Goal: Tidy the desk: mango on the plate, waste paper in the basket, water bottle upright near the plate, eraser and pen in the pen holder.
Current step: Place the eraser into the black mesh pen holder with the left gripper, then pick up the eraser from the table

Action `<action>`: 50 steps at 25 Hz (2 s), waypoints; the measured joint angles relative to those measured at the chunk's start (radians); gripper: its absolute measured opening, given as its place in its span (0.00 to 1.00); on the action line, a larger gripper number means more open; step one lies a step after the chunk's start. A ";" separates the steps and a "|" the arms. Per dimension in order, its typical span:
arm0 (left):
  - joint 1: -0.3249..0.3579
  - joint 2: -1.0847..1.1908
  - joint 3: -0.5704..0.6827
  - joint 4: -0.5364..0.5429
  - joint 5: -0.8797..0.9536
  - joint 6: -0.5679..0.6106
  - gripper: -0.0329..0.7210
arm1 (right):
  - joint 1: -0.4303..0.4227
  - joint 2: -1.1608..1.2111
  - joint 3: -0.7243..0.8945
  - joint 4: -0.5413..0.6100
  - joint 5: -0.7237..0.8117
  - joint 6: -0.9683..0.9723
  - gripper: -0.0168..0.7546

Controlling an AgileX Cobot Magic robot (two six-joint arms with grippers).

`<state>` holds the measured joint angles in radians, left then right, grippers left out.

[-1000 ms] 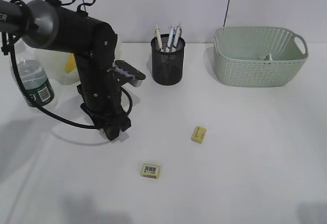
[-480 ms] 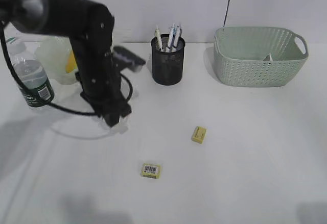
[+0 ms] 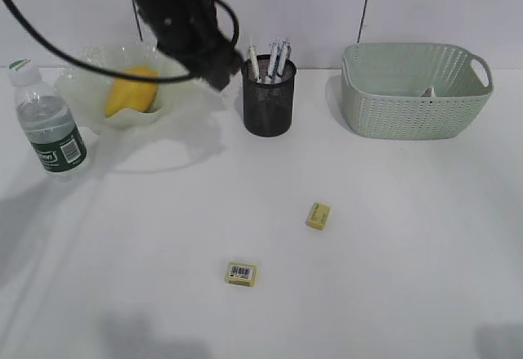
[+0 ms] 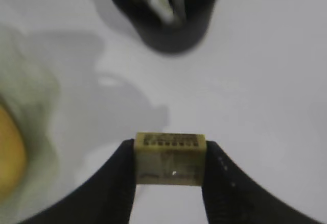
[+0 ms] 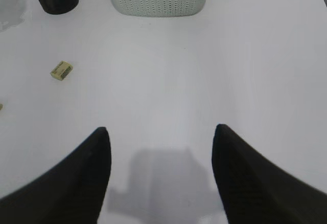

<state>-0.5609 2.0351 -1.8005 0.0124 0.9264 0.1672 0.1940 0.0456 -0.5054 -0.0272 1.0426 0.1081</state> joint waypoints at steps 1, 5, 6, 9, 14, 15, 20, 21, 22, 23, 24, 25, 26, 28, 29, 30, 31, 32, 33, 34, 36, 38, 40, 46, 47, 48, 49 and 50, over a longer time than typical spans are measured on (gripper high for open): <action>0.001 0.000 -0.011 -0.001 -0.026 -0.005 0.45 | 0.000 0.000 0.000 0.000 0.000 0.000 0.67; 0.011 0.002 -0.026 -0.036 -0.158 -0.013 0.45 | 0.000 0.000 0.000 0.000 0.000 0.000 0.67; 0.011 0.006 -0.026 -0.046 -0.189 -0.014 0.45 | 0.000 0.000 0.000 0.000 0.000 0.000 0.67; 0.012 0.027 -0.026 -0.091 -0.294 -0.017 0.45 | 0.000 0.000 0.000 0.002 0.000 0.001 0.67; 0.012 0.099 -0.026 -0.164 -0.445 -0.018 0.45 | 0.000 0.000 0.000 0.002 0.000 0.001 0.67; 0.012 0.113 -0.026 -0.170 -0.465 -0.018 0.45 | 0.000 0.000 0.000 0.002 0.000 0.001 0.67; 0.013 0.175 -0.026 -0.177 -0.562 -0.018 0.45 | 0.000 0.000 0.000 0.002 0.000 0.001 0.67; 0.013 0.182 -0.026 -0.177 -0.571 -0.018 0.45 | 0.000 0.000 0.000 0.002 0.000 0.001 0.67; 0.013 0.188 -0.026 -0.178 -0.575 -0.018 0.45 | 0.000 0.000 0.000 0.002 0.000 0.001 0.67; 0.013 0.192 -0.026 -0.178 -0.581 -0.018 0.45 | 0.000 0.000 0.000 0.002 0.000 0.000 0.67; 0.013 0.197 -0.026 -0.178 -0.584 -0.018 0.45 | 0.000 0.000 0.000 0.002 0.000 0.000 0.67; 0.013 0.201 -0.026 -0.178 -0.587 -0.018 0.45 | 0.000 0.000 0.000 0.002 0.000 0.000 0.67; 0.014 0.202 -0.026 -0.178 -0.587 -0.018 0.45 | 0.000 0.000 0.000 0.002 0.000 0.000 0.67; 0.016 0.203 -0.026 -0.178 -0.591 -0.018 0.46 | 0.000 0.000 0.000 0.002 0.000 0.000 0.67; 0.016 0.203 -0.026 -0.178 -0.594 -0.019 0.47 | 0.000 0.000 0.000 0.002 0.000 0.000 0.67; 0.017 0.203 -0.026 -0.178 -0.595 -0.019 0.48 | 0.000 0.000 0.000 0.002 0.000 0.000 0.67; 0.017 0.203 -0.026 -0.178 -0.595 -0.019 0.50 | 0.000 0.000 0.000 0.002 0.000 0.000 0.67; 0.017 0.203 -0.026 -0.178 -0.595 -0.019 0.52 | 0.000 0.000 0.000 0.002 0.000 0.000 0.67; 0.017 0.203 -0.026 -0.178 -0.595 -0.019 0.55 | 0.000 0.000 0.000 0.002 0.000 0.000 0.67; 0.017 0.203 -0.026 -0.178 -0.595 -0.019 0.57 | 0.000 0.000 0.000 0.002 0.000 0.000 0.67; 0.017 0.203 -0.026 -0.178 -0.590 -0.020 0.61 | 0.000 0.000 0.000 0.002 0.000 0.000 0.67; 0.017 0.203 -0.026 -0.178 -0.588 -0.020 0.64 | 0.000 0.000 0.000 0.002 0.000 0.000 0.67; 0.017 0.203 -0.026 -0.178 -0.585 -0.020 0.64 | 0.000 0.000 0.000 0.002 0.000 0.000 0.67; 0.017 0.196 -0.026 -0.177 -0.544 -0.020 0.65 | 0.000 0.000 0.000 0.002 0.000 0.000 0.67; 0.017 0.189 -0.026 -0.177 -0.535 -0.020 0.65 | 0.000 0.000 0.000 0.002 0.000 0.000 0.67; 0.017 0.180 -0.026 -0.177 -0.524 -0.020 0.65 | 0.000 0.000 0.000 0.002 0.000 0.000 0.67; 0.017 0.167 -0.026 -0.175 -0.515 -0.021 0.65 | 0.000 0.000 0.000 0.002 0.000 0.000 0.67; 0.017 0.151 -0.026 -0.175 -0.506 -0.021 0.65 | 0.000 0.000 0.000 0.002 0.000 0.000 0.67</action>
<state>-0.5440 2.1860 -1.8269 -0.1626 0.4208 0.1463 0.1940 0.0456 -0.5054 -0.0252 1.0426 0.1081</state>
